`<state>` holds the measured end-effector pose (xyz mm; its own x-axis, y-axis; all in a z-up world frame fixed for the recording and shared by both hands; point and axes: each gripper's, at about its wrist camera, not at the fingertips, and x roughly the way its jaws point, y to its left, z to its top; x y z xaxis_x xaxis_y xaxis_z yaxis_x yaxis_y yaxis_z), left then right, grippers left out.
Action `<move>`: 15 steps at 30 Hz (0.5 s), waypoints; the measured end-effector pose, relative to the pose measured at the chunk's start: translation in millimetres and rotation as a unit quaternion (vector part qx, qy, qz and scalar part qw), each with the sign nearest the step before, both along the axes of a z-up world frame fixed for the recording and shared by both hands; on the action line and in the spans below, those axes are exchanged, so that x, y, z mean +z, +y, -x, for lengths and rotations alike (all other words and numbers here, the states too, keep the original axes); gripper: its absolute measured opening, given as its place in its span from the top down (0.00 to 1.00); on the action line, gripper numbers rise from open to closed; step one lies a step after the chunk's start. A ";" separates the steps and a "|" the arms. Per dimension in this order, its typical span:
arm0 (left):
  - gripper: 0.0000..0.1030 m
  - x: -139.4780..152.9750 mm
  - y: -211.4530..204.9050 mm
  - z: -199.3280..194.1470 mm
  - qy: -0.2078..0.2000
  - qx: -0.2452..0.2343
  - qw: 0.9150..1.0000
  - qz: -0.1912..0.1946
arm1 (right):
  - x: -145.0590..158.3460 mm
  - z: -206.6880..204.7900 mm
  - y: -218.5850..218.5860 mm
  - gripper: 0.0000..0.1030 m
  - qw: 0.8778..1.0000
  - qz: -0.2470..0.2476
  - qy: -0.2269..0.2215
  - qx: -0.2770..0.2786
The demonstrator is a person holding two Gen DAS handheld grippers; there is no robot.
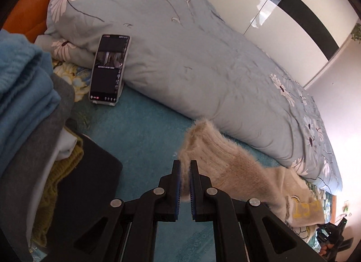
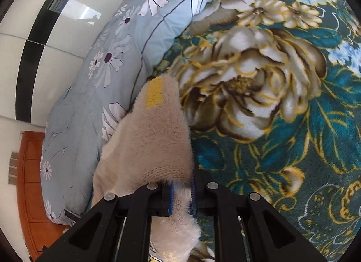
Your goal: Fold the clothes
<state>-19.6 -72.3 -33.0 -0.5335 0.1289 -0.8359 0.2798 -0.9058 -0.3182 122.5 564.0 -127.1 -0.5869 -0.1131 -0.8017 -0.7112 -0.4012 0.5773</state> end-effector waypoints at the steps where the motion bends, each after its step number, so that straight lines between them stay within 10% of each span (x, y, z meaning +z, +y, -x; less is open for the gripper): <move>1: 0.93 -2.8 1.0 1.6 -0.007 -0.001 1.000 0.001 | -1.2 -0.7 -0.9 0.88 1.000 -0.003 -0.006 0.005; 10: 0.89 -4.3 12.4 5.4 -0.025 -0.014 1.000 0.006 | 37.6 -4.8 -16.6 0.81 0.992 -0.079 -0.061 0.075; 15: 0.65 -9.5 11.5 -8.2 -0.042 -0.009 0.999 -0.008 | 77.7 -15.3 -38.3 0.76 0.974 -0.177 -0.084 0.114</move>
<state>-11.4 -60.9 -42.5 -0.4583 0.1526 -0.8756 0.2895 -0.9058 -0.3094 137.8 525.7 -49.5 -0.4355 0.0751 -0.8970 -0.6532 -0.7121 0.2575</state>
